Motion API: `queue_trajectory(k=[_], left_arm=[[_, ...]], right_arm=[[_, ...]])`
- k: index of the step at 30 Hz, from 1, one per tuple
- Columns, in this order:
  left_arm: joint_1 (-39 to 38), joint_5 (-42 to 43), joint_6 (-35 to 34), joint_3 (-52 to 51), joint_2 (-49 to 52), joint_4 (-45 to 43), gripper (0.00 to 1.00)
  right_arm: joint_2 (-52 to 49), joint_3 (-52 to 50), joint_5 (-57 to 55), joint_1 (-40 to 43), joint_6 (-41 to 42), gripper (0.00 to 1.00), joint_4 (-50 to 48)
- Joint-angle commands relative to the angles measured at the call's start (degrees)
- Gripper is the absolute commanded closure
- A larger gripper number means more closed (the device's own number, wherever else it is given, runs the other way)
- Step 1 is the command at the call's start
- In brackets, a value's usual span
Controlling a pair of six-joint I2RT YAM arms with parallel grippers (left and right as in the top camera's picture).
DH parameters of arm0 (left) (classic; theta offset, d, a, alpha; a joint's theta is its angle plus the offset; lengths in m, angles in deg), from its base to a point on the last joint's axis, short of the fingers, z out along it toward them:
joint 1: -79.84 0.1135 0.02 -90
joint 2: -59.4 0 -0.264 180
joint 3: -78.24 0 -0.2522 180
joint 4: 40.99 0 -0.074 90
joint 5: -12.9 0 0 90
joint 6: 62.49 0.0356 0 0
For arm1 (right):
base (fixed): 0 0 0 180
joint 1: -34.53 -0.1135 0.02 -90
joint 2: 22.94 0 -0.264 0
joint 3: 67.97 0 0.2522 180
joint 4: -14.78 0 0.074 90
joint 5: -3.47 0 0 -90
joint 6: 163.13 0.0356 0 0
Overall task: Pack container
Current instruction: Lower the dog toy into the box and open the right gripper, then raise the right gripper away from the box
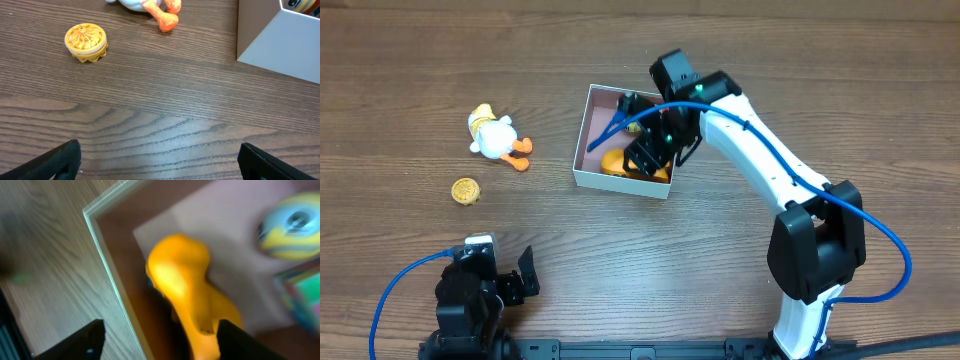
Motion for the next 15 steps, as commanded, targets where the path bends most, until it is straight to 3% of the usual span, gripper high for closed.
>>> queue_trajectory(k=[1,2,3,7,15], left_arm=[[0.3,-0.2,1.2,-0.2,-0.1,-0.3,0.0],[0.3,-0.2,1.2,-0.2,-0.1,-0.3,0.0],[0.3,-0.2,1.2,-0.2,-0.1,-0.3,0.0],[0.3,-0.2,1.2,-0.2,-0.1,-0.3,0.0],[0.3,-0.2,1.2,-0.2,-0.1,-0.3,0.0]], right_arm=[[0.7,12.1,-1.8,0.2,1.0,0.18,2.2],[0.7,14.1,-4.3,0.2,1.8,0.13,2.7],[0.7,16.5,-10.3,0.3,3.9,0.0,3.2],[0.7,17.7,-32.4,2.2,15.0,0.0,2.4],[0.7,17.7,-40.5,14.1,35.1,0.0,3.8]])
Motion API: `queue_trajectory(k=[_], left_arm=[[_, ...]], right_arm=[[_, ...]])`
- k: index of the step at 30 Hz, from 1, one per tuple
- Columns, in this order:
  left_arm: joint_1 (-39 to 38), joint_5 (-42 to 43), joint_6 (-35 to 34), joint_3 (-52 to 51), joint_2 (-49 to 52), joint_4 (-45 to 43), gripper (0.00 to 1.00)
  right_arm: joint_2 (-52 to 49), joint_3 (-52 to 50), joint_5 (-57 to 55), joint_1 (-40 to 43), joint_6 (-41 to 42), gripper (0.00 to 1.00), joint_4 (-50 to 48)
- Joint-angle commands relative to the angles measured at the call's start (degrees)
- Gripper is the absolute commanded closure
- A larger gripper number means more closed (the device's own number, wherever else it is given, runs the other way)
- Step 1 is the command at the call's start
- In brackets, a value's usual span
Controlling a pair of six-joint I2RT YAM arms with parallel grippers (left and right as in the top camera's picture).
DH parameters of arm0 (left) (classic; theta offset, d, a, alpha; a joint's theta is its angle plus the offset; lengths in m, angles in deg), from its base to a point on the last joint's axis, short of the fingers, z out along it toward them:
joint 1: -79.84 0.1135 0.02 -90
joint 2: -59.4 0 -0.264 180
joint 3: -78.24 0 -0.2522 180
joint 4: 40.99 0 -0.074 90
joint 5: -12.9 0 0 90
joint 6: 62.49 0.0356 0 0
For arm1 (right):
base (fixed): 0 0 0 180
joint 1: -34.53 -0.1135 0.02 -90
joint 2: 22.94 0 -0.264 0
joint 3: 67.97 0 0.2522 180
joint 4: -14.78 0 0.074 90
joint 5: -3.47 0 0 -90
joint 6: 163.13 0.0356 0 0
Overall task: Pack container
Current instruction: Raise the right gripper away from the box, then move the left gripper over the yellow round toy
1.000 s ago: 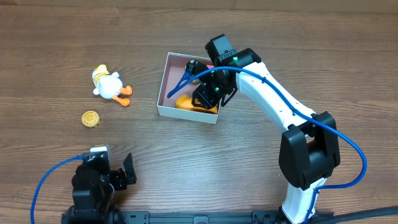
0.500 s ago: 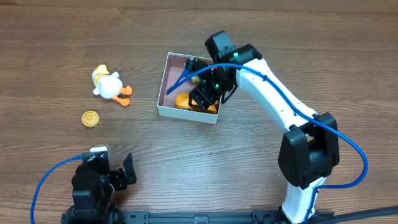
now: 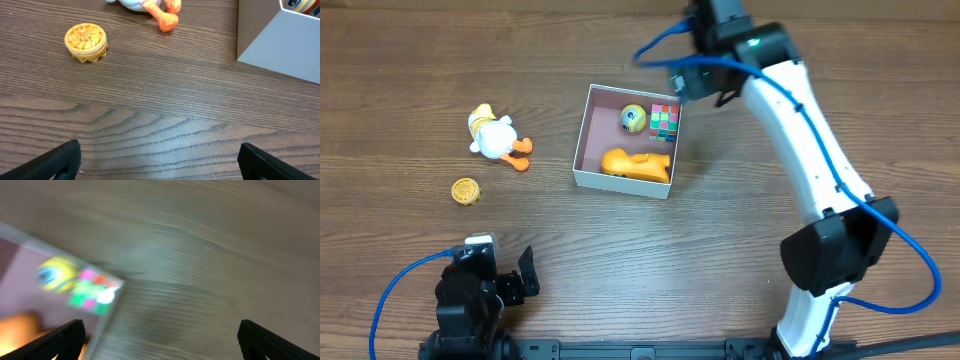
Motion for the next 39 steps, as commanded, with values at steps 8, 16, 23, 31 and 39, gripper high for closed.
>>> queue_trajectory(k=[8,16,23,31,39], left_arm=[[0.3,-0.8,1.2,-0.2,-0.1,-0.2,0.0],[0.3,-0.8,1.3,-0.2,-0.1,-0.3,0.0],[0.3,4.8,-10.3,-0.2,-0.1,-22.3,0.0],[0.3,4.2,-25.6,-0.2,-0.1,-36.5,0.0],[0.2,12.9,-24.3,2.6,3.9,-45.8,0.0]], right_arm=[[0.5,0.0,-3.0,15.1,21.3,0.0,3.9],[0.5,0.0,-3.0,15.3,21.3,0.0,3.9],[0.5,0.0,-3.0,15.3,21.3,0.0,3.9],[0.5,0.0,-3.0,15.3,21.3,0.0,3.9],[0.5,0.0,-3.0,15.3,21.3,0.0,3.9]])
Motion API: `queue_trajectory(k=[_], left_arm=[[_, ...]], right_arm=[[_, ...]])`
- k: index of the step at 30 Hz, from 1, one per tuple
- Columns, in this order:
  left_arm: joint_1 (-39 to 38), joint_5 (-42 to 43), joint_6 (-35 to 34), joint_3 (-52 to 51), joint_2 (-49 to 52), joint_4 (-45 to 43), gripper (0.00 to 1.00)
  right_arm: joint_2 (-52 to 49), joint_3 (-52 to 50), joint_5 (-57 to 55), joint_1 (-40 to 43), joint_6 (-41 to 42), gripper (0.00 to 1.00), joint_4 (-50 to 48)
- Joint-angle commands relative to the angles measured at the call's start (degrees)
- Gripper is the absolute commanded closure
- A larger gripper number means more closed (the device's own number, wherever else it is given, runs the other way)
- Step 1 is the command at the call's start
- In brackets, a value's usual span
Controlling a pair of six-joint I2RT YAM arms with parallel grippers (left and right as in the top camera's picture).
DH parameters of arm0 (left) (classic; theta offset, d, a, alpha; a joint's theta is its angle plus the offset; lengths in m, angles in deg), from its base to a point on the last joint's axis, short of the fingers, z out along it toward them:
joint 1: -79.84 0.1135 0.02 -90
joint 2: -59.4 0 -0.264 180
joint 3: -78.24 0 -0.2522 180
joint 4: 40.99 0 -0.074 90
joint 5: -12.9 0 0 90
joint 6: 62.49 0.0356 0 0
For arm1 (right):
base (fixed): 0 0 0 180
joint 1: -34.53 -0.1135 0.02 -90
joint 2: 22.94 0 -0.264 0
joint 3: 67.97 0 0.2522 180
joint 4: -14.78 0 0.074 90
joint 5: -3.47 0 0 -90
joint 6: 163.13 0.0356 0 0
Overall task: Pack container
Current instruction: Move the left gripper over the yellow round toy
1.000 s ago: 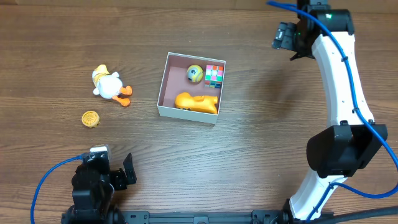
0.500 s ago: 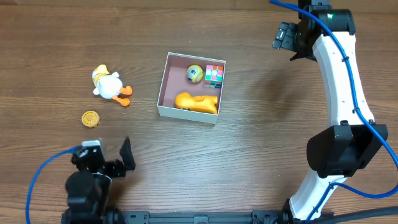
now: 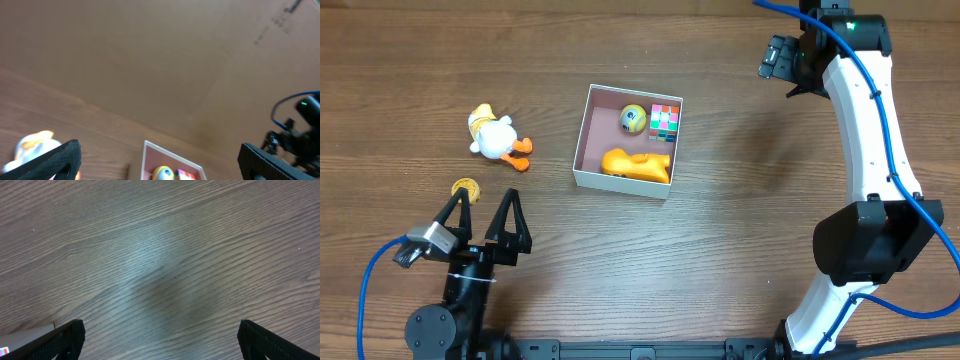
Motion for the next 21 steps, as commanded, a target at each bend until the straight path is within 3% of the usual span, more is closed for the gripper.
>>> queue_trajectory(k=[1,8,14,17,21], left_arm=[[0.2,5.2,0.6,4.3,5.8,1.2,0.0],[0.2,5.2,14.9,30.1,35.5,12.7,0.0],[0.2,0.0,23.6,59.3,63.7,40.5,0.0],[0.2,0.0,29.5,69.3,73.9,50.6,0.0],[0.2,0.0,31.0,72.8,80.8,54.4,0.0]], right_arm=[[0.5,0.0,-0.2,-0.1,0.7,0.0,-0.3],[0.5,0.0,-0.2,-0.1,0.7,0.0,-0.3],[0.5,0.0,-0.2,-0.1,0.7,0.0,-0.3],[0.5,0.0,-0.2,-0.1,0.7,0.0,-0.3],[0.5,0.0,-0.2,-0.1,0.7,0.0,-0.3]])
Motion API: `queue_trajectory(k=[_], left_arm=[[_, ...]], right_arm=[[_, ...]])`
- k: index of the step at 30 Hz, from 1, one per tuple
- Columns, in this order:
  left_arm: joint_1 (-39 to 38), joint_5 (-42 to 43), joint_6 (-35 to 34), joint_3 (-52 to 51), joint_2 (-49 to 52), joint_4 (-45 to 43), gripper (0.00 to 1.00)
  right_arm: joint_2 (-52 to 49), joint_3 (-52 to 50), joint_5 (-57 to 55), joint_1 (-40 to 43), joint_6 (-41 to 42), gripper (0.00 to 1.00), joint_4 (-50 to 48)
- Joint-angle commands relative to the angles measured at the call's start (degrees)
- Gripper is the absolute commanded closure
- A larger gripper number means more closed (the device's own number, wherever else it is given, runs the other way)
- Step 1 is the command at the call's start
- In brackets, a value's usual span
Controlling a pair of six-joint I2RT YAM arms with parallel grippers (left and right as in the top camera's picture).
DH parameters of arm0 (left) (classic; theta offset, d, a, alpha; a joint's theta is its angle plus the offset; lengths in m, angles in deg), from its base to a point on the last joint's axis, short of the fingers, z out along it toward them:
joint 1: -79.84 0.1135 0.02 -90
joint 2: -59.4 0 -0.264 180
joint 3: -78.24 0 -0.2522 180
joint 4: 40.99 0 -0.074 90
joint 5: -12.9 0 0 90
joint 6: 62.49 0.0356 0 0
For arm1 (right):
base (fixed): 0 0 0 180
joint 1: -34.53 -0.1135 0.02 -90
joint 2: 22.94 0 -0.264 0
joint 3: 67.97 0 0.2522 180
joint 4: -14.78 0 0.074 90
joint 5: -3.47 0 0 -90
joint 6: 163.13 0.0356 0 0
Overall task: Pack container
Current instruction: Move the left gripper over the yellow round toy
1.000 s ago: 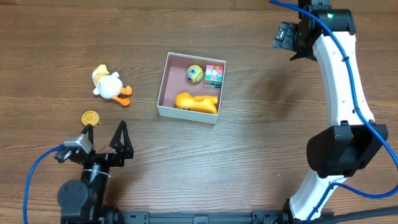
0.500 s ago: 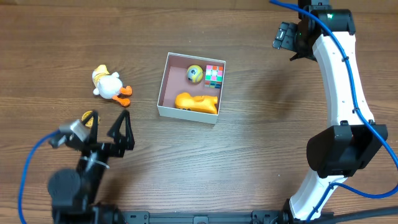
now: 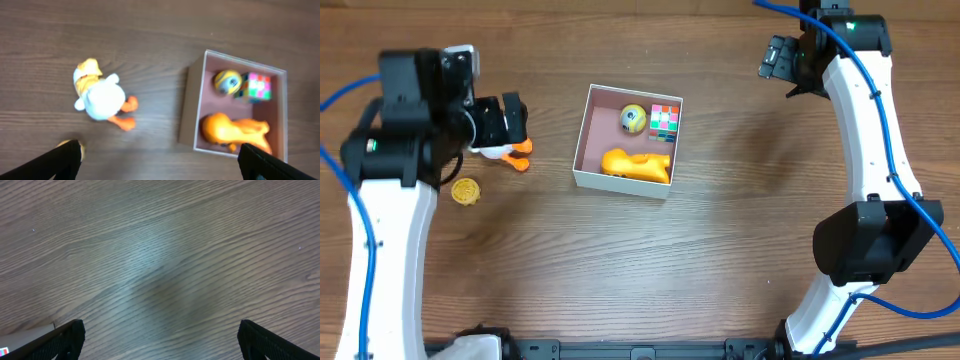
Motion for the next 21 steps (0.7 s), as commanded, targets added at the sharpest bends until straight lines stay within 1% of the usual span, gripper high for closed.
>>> queue_trajectory(k=[1,5,6,9,11,12,17,21], left_arm=[[0.2,-0.5,4.4,2.7,3.8,2.7,0.0],[0.3,-1.0,4.9,2.7,7.3,8.5,0.0],[0.2,-4.3,5.6,2.7,8.5,9.4,0.0],[0.6,-13.2,-1.7,2.7,11.9,11.5,0.0],[0.9,-17.7,-7.1,2.5,14.7,12.2,0.0],[1.0,-18.5,-7.9,2.3,16.4,12.3,0.0],[1.2,-18.3,-7.9,2.3,24.8,12.5,0.0],[1.8,-18.3,-8.3,2.3,29.3,13.2,0.0]], right_arm=[[0.5,0.1,-0.2,-0.1,0.5,0.0,-0.3],[0.5,0.1,-0.2,-0.1,0.5,0.0,-0.3],[0.5,0.1,-0.2,-0.1,0.5,0.0,-0.3],[0.5,0.1,-0.2,-0.1,0.5,0.0,-0.3],[0.5,0.1,-0.2,-0.1,0.5,0.0,-0.3],[0.5,0.1,-0.2,-0.1,0.5,0.0,-0.3],[0.5,0.1,-0.2,-0.1,0.5,0.0,-0.3],[0.5,0.1,-0.2,-0.1,0.5,0.0,-0.3]])
